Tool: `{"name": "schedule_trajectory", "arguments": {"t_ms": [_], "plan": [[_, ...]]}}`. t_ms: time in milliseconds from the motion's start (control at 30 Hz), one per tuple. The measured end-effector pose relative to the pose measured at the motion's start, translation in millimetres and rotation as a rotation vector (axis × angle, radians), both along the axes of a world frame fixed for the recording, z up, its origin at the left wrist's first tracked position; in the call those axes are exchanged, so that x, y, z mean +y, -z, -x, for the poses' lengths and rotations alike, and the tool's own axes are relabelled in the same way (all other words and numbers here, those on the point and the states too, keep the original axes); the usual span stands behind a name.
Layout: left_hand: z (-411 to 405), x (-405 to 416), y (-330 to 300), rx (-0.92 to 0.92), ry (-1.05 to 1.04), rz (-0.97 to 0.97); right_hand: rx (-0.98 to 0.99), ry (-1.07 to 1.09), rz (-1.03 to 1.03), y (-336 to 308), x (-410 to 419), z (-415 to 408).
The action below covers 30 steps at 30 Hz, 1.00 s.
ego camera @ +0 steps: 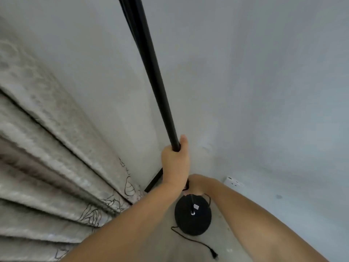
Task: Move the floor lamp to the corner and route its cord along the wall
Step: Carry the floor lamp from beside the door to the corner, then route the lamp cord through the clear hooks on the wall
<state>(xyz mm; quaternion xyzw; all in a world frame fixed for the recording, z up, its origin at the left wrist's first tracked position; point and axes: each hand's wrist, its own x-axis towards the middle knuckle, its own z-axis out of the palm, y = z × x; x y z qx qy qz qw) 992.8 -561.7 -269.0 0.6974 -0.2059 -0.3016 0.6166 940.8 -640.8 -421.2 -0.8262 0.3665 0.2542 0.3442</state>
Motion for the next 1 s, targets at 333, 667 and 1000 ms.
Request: {"name": "schedule_trajectory", "arguments": {"t_ms": [333,667,1000], "plan": [[-14,-63,45,-0.290,0.192,0.398,-0.299,0.036,0.002,35,-56,-2],[-1,-66,176,-0.570,0.245,0.596,-1.074,0.439,0.311,167,-35,30],[50,-46,257,-0.461,0.428,0.466,-0.948,0.691,0.048,200,-9,145]]}}
